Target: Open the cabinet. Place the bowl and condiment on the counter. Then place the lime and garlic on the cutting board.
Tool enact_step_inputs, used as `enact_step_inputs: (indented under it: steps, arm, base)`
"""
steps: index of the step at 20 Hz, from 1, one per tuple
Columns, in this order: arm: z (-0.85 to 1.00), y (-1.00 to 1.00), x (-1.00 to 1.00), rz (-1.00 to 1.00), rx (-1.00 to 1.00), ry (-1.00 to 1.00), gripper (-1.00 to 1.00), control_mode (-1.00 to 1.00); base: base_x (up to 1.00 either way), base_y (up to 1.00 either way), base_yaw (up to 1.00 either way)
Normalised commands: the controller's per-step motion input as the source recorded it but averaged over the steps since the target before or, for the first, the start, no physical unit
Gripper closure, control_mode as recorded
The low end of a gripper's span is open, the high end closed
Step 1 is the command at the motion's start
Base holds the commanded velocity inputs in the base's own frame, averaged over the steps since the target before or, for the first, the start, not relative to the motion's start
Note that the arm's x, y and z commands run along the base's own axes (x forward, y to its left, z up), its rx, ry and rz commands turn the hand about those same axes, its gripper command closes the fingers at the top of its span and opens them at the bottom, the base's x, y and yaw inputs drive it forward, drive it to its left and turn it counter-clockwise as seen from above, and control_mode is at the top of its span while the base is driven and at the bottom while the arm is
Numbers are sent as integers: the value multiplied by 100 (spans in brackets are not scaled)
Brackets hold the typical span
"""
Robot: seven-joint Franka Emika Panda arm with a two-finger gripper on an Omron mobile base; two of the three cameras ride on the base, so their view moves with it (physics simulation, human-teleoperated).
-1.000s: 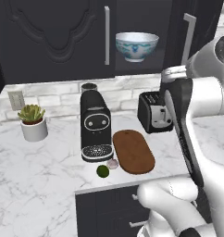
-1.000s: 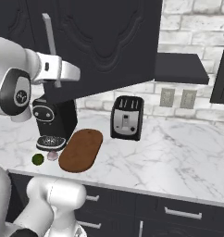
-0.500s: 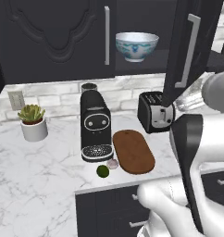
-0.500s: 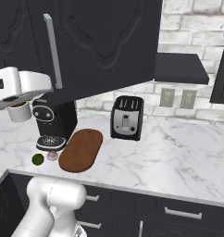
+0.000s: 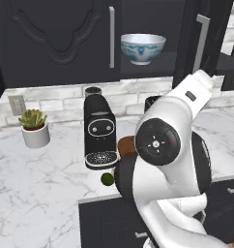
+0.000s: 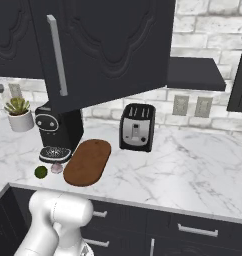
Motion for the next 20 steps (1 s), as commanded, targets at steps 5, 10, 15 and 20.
enact_step_inputs:
  steps: [5,10,15,20]
  arm:
    - [-3,62,100,0,-20,27,-100,-100]
    - [-2,-46,100,-6,-12,33,-100,-100]
    - [0,-100,35,-16,0,24,-100,-100]
    - [0,-100,-57,-6,0,3,-100,-100]
  base:
    - [0,0,0]
    - [0,0,0]
    - [0,0,0]
    - [0,0,0]
